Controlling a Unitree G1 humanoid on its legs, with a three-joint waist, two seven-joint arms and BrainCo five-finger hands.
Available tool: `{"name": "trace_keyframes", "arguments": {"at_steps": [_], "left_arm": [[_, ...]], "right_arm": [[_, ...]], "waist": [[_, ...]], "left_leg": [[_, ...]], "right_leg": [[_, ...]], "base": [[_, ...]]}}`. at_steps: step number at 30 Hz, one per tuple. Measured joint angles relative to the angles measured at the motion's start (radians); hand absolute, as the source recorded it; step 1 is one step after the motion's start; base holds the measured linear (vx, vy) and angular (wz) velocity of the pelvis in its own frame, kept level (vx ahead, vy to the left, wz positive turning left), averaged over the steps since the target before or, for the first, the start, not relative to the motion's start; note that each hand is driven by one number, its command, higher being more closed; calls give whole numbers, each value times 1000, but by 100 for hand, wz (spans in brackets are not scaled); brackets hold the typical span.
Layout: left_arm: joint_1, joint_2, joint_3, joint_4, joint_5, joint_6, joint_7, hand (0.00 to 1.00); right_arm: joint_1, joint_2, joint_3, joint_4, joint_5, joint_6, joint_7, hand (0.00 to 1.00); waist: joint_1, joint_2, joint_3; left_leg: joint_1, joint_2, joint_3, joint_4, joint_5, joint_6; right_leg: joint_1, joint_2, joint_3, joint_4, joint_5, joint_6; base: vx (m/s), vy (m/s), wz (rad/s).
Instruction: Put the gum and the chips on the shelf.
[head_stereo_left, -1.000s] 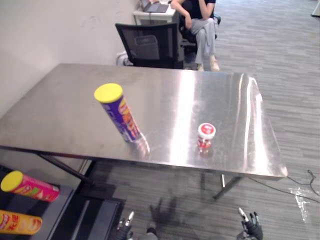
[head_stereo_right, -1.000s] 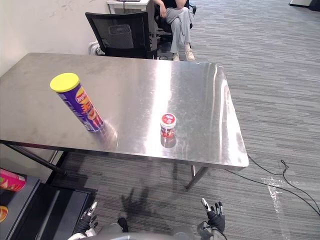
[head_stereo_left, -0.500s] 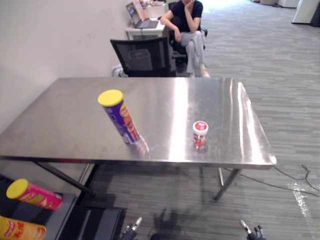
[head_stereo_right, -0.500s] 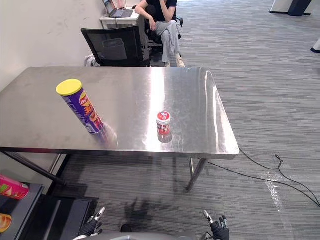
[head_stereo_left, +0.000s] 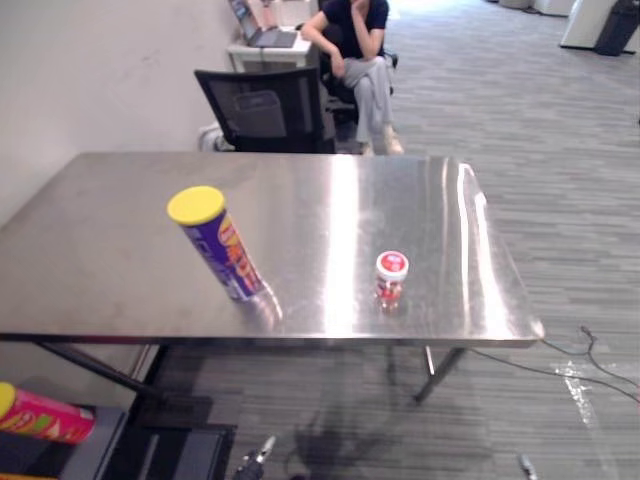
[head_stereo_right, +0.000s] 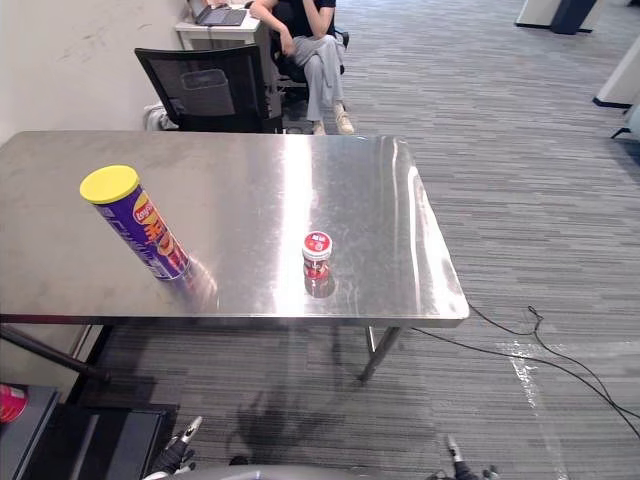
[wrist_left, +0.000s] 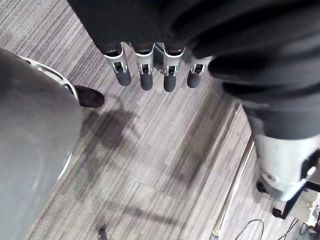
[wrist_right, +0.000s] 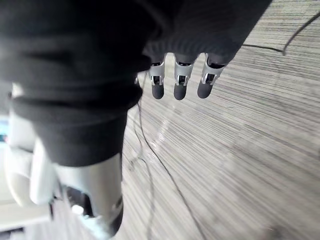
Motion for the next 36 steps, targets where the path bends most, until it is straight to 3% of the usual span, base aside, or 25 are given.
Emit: {"name": "trace_keyframes", "arguments": {"at_steps": [3, 5, 10, 13, 15, 17, 19, 23, 26, 31, 36], "left_arm": [[17, -7, 16, -30, 11, 8, 0, 0], [49, -18, 24, -78, 11, 9, 1, 0], [106, -16, 2, -146, 11, 18, 0, 0], [120, -14, -8, -163, 11, 18, 0, 0], [125, -14, -16, -163, 12, 20, 1, 0], [119, 4, -37, -152, 19, 18, 1, 0], [105, 23, -63, -144, 48, 18, -1, 0], [88, 48, -89, -114, 51, 17, 1, 0], [90, 61, -96, -82, 77, 17, 15, 0], [91, 63, -117, -67, 89, 17, 17, 0], [105, 62, -138, -67, 91, 17, 10, 0]], "right_arm": [[16, -41, -72, -195, -5, -2, -49, 0], [16, -84, -104, -428, -32, -11, -104, 0], [17, -106, -97, -844, -236, -9, -220, 0], [19, -107, -53, -1028, -326, 18, -206, 0], [29, -110, 25, -1136, -355, 56, -152, 0], [32, -143, 168, -1217, -365, 118, -15, 0], [19, -188, 256, -1207, -372, 147, 101, 0], [-32, -257, 295, -1145, -352, 177, 343, 0], [-41, -298, 310, -1101, -307, 191, 454, 0], [-51, -343, 386, -1065, -307, 226, 538, 0], [-66, -364, 450, -1042, -308, 244, 546, 0]], "waist": [[1, -1, -2], [2, -2, -5], [4, -5, -38], [0, -10, -50], [-2, -11, -67], [-4, -10, -84], [-3, -20, -84], [-1, -23, -86], [-2, -18, -84], [-3, 1, -80], [-1, 19, -80]], "left_leg": [[8, 0, 13, -2, -1, 1], [5, 0, 30, -3, -1, 1], [-10, 16, 48, -3, -3, -8], [-15, 23, 55, -3, -1, -8], [-16, 29, 57, -3, -1, -11], [-17, 35, 55, -3, -5, -16], [-20, 34, 52, -1, -6, -17], [-33, 19, 36, 4, -6, -16], [-33, 17, 24, 4, -6, -16], [-34, 17, 1, 4, -6, -16], [-35, 16, -9, 4, -4, -14]], "right_leg": [[-1, -6, 0, 0, -1, -1], [-13, -12, -14, 2, -10, -12], [-35, -18, -60, 7, -9, -6], [-45, -9, -59, 7, 7, -4], [-49, 0, -54, 5, 15, -5], [-49, 9, -53, -2, 17, -7], [-48, 10, -54, -10, 18, -7], [-48, -1, -59, -22, 23, -2], [-43, -3, -66, -24, 23, -1], [-36, -3, -81, -24, 23, -1], [-35, -4, -86, -19, 23, -1]], "base": [[-79, 19, -13], [-89, 30, -10], [-12, 5, -9], [71, -10, -10], [118, -31, -13], [95, -24, -9], [64, -4, 3], [44, 20, 8], [21, 14, 6], [-18, 4, 8], [-21, 7, 4]]}}
